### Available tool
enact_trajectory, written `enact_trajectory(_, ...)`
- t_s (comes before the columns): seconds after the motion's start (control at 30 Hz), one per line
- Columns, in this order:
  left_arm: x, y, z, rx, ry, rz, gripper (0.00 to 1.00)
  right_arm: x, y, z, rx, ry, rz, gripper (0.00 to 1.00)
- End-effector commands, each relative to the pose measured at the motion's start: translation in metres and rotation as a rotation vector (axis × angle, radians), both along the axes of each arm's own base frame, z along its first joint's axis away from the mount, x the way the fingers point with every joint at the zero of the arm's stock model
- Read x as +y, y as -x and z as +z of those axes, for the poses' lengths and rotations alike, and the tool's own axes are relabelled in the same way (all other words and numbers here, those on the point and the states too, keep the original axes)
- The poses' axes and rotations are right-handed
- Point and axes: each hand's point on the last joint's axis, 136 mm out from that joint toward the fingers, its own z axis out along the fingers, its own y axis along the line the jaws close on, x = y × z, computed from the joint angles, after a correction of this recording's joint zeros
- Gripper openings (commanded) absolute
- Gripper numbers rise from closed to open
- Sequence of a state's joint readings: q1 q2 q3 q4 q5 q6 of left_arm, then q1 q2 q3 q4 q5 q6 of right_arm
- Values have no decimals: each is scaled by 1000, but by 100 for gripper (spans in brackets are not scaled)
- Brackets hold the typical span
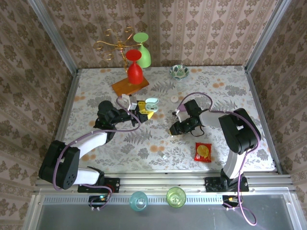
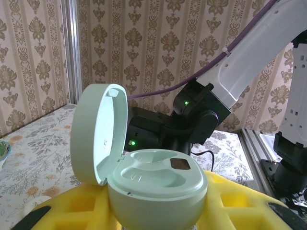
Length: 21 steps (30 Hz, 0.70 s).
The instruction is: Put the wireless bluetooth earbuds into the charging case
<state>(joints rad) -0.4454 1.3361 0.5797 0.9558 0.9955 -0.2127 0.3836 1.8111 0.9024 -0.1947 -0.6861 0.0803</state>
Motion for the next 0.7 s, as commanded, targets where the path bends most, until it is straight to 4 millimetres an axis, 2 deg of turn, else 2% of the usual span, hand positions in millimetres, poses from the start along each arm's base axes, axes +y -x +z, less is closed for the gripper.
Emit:
enact_trajectory(0.0, -3, 4, 8, -43, 18, -27, 23, 1, 21, -2, 14, 53, 47, 27)
enact_trajectory(0.3, -3, 3, 9, -41, 19, -34, 23, 2, 28, -9, -25, 99, 65, 26)
enact_trajectory(0.67, -3, 3, 10, -39, 26, -36, 23, 5, 19, -1, -61, 114, 32, 16)
